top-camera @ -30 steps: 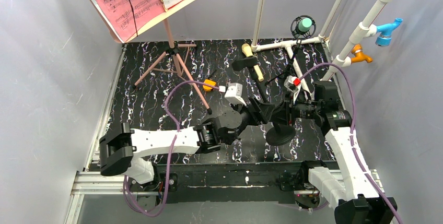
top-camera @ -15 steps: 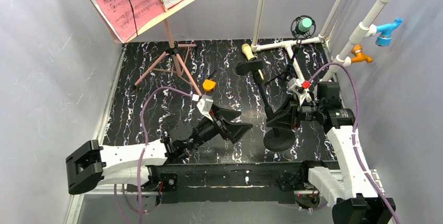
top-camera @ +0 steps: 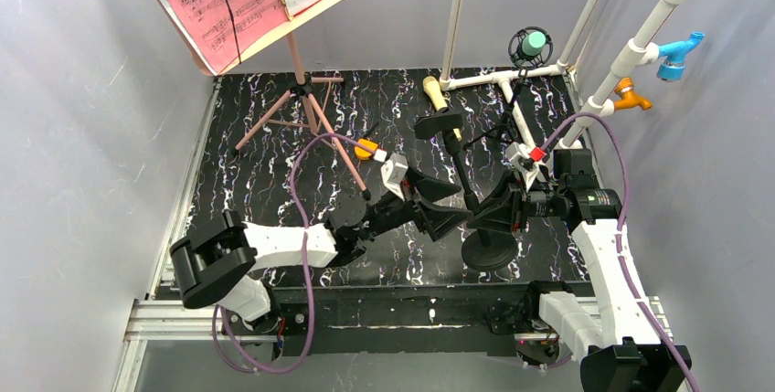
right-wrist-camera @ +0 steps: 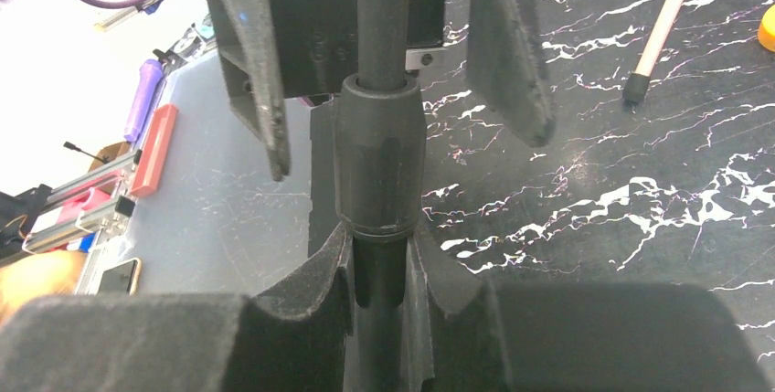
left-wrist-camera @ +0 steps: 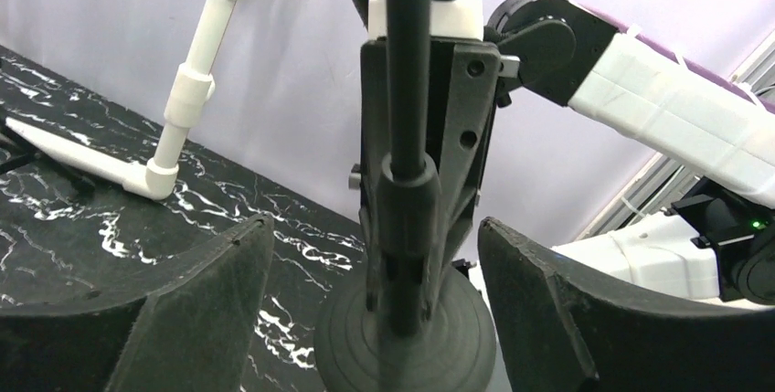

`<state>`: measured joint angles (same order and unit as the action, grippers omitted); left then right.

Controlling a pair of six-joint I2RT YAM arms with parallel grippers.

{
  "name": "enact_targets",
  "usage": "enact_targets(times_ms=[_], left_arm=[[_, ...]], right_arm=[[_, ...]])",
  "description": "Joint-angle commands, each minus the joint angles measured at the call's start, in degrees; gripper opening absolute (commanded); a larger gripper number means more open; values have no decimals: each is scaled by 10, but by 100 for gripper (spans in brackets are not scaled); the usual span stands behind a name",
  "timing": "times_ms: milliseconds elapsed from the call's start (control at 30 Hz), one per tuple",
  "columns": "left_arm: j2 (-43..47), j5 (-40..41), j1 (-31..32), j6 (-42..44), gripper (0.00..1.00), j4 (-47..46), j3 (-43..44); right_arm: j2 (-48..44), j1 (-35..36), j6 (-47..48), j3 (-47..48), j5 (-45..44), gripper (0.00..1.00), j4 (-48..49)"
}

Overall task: Pack up the instrument practice props
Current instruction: Unscrew the microphone stand.

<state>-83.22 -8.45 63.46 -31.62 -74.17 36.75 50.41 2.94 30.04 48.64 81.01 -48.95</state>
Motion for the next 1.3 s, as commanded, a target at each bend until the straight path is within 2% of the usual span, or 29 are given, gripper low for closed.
enact_targets(times_ms=[0,333,533,667,733,767,867,1000,1100,1200,1267], left_arm=[[-30,-44,-12,-25,77,-51,48],[-68,-73,-20,-70,44,-62,75],[-82,-80,-20,-81,38,-65,95],[-86,-76,-20,-86,17,-65,100],[-84,-65,-21,-88,1,-64,97],[-81,-52,-20,-90,0,-64,94],[-64,12,-20,-110,0,-55,73],[-21,146,-7,-150,0,12,52],[22,283,28,-179,0,139,71],[57,416,75,-198,0,286,132],[60,452,81,-239,0,389,181]], right_arm=[[-9,-4,12,15,40,1,-5],[-16,-9,8,5,40,1,6],[-16,-12,0,-3,35,1,14],[-14,-13,-4,-5,26,1,19],[-13,-14,-5,-5,22,1,20],[-13,-14,-5,-5,18,1,19],[-13,-17,-4,1,-22,1,16],[-10,-20,1,21,-135,1,11],[-10,-24,-42,23,-177,1,49],[-9,-24,-74,30,-213,1,80],[-6,-24,-72,39,-238,1,82]])
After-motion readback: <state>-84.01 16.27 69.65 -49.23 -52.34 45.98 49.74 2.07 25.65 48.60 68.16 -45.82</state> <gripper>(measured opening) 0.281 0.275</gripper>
